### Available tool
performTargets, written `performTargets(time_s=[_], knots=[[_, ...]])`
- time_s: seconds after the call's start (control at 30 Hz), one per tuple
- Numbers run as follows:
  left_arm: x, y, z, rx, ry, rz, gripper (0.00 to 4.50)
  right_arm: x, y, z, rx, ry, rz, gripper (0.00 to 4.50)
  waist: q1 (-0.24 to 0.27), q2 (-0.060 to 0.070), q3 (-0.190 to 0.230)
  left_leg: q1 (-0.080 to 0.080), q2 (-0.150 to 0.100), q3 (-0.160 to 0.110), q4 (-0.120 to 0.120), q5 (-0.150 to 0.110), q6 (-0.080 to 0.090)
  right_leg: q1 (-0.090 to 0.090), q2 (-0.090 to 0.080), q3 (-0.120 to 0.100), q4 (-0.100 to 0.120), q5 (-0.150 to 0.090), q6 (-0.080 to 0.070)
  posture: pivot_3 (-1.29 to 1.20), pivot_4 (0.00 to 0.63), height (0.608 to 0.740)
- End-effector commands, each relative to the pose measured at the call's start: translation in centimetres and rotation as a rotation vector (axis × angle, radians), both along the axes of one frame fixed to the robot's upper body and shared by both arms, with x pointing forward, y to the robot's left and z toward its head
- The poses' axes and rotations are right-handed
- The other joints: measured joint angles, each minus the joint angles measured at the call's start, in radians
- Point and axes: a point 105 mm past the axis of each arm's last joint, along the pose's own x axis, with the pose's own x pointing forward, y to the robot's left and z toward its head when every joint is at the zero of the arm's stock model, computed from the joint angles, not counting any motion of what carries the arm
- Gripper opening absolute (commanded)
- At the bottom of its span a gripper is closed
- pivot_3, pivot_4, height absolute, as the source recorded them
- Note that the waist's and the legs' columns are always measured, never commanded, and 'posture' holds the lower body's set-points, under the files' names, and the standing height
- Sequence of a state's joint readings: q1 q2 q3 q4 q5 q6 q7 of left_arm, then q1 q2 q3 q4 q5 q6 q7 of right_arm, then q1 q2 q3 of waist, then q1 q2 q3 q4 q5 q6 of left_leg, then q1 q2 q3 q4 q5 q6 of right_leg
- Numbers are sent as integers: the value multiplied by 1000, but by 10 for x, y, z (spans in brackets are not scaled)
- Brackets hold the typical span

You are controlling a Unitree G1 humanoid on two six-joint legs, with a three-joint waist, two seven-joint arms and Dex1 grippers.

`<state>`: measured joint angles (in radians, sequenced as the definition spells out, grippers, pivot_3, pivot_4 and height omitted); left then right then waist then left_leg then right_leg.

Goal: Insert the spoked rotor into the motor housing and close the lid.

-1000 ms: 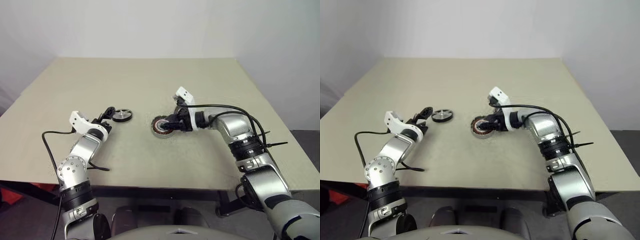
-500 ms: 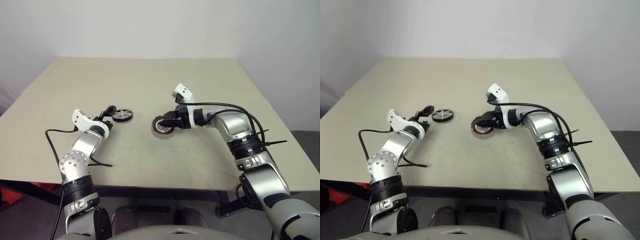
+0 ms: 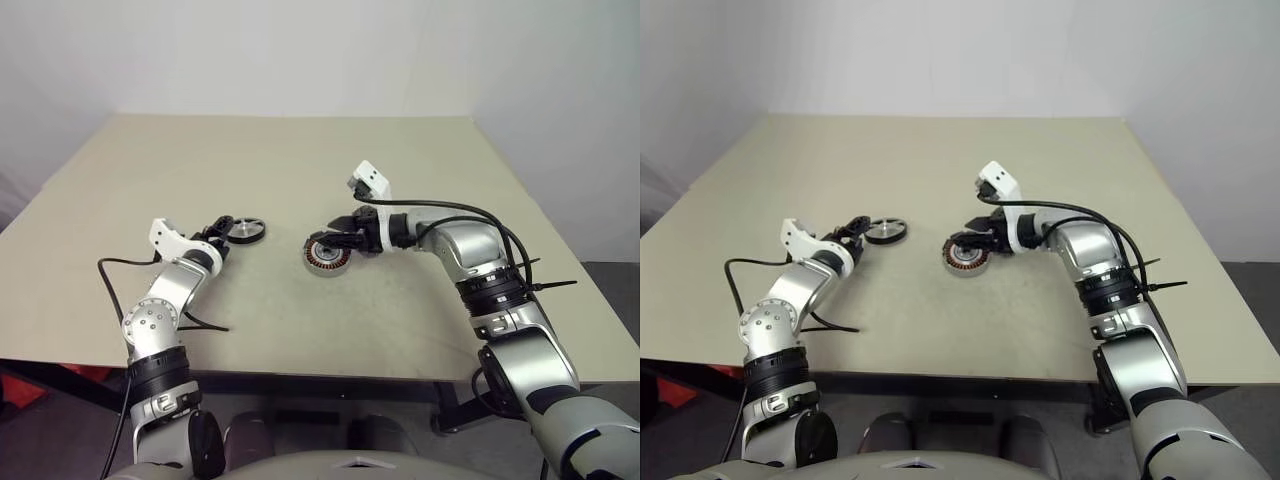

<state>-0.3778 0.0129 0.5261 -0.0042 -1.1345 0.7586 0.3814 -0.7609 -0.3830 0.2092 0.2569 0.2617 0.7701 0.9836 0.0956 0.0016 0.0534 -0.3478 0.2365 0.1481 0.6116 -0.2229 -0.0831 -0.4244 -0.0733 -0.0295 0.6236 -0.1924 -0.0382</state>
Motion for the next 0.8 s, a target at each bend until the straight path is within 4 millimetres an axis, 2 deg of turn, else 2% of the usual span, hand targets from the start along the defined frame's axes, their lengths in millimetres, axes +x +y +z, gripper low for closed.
performTargets(time_s=[0.03, 0.17, 0.57, 0.8], knots=[[5, 1, 11, -24, -41, 10, 2477, 1, 8, 28, 47, -86, 29, 2714, 0, 0, 0, 0, 0, 0, 0, 0, 0, 0, 0, 0, 0, 0, 0, 0, 0, 740], [4, 2, 3, -24, 2, 16, 1330, 2, 9, 32, 56, -93, 24, 2714, 0, 0, 0, 0, 0, 0, 0, 0, 0, 0, 0, 0, 0, 0, 0, 0, 0, 740], [5, 1, 2, -14, 11, 0, 1330, 0, 11, 35, 69, -97, 20, 2714, 0, -1, 0, 0, 0, 0, 0, 0, 0, 0, 0, 0, 0, 0, 0, 0, 0, 740], [2, -2, -12, 83, 77, -75, 1330, 1, 12, 37, 78, -100, 13, 2714, 0, -1, 0, 0, 0, 0, 0, 0, 0, 0, 0, 0, 0, 0, 0, 0, 0, 740]])
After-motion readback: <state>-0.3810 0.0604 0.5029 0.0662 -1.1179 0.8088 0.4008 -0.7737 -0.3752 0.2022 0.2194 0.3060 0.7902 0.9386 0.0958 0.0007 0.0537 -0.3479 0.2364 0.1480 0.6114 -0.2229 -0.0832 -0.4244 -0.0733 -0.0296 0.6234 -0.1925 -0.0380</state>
